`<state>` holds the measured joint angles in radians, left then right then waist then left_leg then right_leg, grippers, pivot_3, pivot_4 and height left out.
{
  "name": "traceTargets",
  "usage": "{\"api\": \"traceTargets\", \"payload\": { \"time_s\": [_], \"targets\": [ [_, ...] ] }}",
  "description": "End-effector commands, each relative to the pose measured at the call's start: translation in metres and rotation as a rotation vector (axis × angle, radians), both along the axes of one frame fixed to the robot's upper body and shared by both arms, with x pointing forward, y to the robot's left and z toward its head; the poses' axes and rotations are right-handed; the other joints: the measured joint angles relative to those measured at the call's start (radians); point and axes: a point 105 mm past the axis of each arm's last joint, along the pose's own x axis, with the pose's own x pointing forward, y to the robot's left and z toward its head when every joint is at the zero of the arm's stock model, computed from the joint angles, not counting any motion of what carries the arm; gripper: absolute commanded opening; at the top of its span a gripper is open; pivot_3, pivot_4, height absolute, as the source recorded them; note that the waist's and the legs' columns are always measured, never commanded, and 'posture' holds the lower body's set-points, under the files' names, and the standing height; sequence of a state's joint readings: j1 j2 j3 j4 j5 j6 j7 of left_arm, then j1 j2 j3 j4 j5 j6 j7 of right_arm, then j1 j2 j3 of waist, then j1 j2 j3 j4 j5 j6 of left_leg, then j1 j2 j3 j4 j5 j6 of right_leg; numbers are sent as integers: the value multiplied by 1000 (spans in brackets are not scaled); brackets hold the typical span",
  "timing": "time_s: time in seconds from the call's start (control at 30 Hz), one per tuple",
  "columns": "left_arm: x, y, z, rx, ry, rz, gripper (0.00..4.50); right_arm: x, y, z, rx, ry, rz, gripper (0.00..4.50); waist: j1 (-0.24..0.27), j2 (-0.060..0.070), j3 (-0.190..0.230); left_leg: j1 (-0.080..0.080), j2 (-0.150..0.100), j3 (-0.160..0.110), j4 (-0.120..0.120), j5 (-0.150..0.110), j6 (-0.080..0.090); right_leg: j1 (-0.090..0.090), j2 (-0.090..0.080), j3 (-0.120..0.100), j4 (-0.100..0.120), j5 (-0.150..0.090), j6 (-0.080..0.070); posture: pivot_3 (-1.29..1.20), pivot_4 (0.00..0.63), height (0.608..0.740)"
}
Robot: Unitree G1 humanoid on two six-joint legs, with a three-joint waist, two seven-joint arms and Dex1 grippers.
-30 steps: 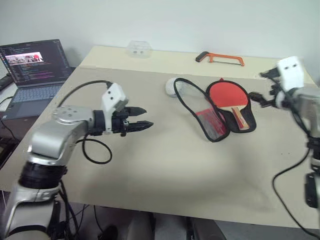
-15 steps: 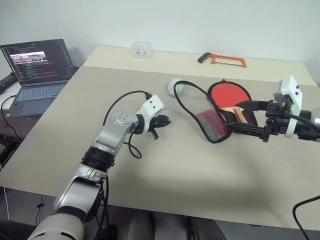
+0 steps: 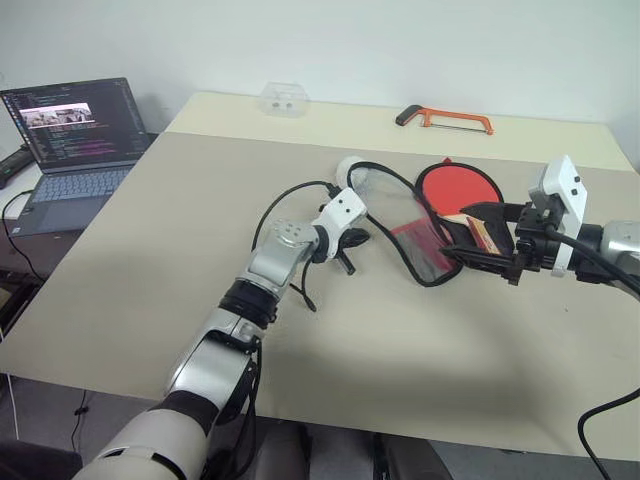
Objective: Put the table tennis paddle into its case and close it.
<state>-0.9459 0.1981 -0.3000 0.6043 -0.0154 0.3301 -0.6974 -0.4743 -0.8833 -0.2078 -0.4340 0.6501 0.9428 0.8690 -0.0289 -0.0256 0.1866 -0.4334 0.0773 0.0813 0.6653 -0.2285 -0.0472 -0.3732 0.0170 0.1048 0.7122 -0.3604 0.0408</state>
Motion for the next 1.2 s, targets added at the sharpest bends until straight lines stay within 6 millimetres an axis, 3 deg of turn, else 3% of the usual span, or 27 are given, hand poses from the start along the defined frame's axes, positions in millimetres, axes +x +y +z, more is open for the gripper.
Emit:
{"api": "traceTargets", "payload": {
  "time_s": [0.03,0.2,0.3,0.47,0.53,0.63,0.8,0.87,0.97,1.1,1.2],
  "targets": [
    [9,-21,41,-102,-158,3,27,2,0,13,3,-84,-24,4500,0,0,0,0,0,0,0,0,0,0,0,0,0,0,0,0,150,740],
    [9,-54,80,-259,-281,-22,27,14,-10,32,54,-182,-126,4500,0,0,0,0,-1,0,0,0,0,0,0,0,0,0,0,0,150,740],
    [3,-84,95,-397,-246,-68,27,22,-17,47,100,-239,-185,4500,1,0,0,0,-1,1,0,0,0,0,0,0,-1,0,0,0,150,740],
    [-7,-125,56,-339,-117,-56,27,31,-24,76,204,-344,-268,4500,-4,0,0,0,-4,1,-2,0,0,0,-1,0,-1,-1,1,0,150,740],
    [-13,-135,34,-272,-96,-32,27,33,-28,90,255,-385,-302,4500,-10,1,0,0,-4,0,-3,0,0,-1,0,2,0,-1,1,0,150,740],
    [-19,-142,17,-206,-91,-37,27,31,-31,103,296,-414,-320,4500,-6,1,0,0,-5,0,-3,0,0,-2,-1,1,0,-1,1,0,150,740],
    [-30,-155,11,-187,-94,-86,27,28,-33,110,321,-431,-335,4500,1,1,0,0,-5,1,-3,0,0,-1,-2,1,0,-1,2,0,150,740],
    [-33,-161,28,-246,-126,-119,27,28,-33,108,325,-428,-343,4500,1,1,0,0,-5,1,-3,0,0,-1,-2,0,0,-1,2,0,150,740],
    [-30,-158,47,-289,-166,-143,27,28,-30,105,331,-414,-333,4500,1,1,-1,0,-5,1,-3,0,0,-1,-2,1,0,-1,2,0,150,740],
    [-15,-128,75,-347,-209,-188,27,28,-26,90,301,-340,-306,4500,1,1,-1,0,-5,2,-3,1,0,-1,-2,0,0,-1,2,0,150,740],
    [-16,-82,92,-390,-156,-352,27,51,-52,56,215,-191,-475,4500,-1,1,-1,0,-5,2,-3,1,-1,-1,-2,0,0,-1,2,0,150,740]
  ]
}}
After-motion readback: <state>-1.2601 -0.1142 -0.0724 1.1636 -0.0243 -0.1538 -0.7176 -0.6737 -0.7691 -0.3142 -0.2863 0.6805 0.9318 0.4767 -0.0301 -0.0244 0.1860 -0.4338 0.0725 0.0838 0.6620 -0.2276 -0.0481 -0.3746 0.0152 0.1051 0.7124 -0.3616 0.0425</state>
